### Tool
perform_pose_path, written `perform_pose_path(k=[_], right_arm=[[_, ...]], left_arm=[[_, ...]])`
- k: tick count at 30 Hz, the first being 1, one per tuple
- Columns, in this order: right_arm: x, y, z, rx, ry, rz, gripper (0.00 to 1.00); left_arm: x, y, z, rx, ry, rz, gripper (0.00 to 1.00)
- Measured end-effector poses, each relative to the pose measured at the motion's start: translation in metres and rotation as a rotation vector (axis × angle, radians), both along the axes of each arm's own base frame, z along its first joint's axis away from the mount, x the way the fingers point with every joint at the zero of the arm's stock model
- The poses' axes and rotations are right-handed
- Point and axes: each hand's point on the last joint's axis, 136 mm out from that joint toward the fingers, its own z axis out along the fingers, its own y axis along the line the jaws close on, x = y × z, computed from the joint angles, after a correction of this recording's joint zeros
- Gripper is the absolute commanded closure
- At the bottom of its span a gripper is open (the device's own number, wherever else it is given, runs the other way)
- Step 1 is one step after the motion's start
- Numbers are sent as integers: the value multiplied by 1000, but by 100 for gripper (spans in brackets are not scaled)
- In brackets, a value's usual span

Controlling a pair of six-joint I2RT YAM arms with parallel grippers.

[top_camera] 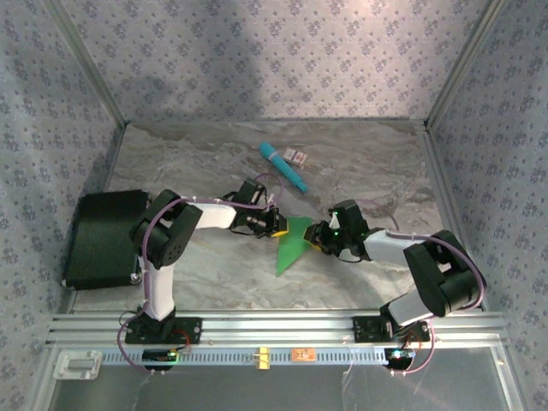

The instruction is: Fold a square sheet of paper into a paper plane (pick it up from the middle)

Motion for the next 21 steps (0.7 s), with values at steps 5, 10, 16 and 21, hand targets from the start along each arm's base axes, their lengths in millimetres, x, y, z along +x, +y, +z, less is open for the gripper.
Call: perform_pose_path(k=[5, 10, 16, 21], right_arm=[[2, 7, 3, 31, -5, 29, 67], [10, 13, 8, 56, -26, 65, 67], [12, 16, 6, 66, -35, 109, 67], [20, 16, 9, 74, -58, 127, 68]], left_arm=[[0, 0, 0, 0, 0, 0, 87], [0, 0, 0, -1, -1, 0, 87], [0, 0, 0, 0, -1, -1, 88], [0, 0, 0, 0, 0, 1, 88]])
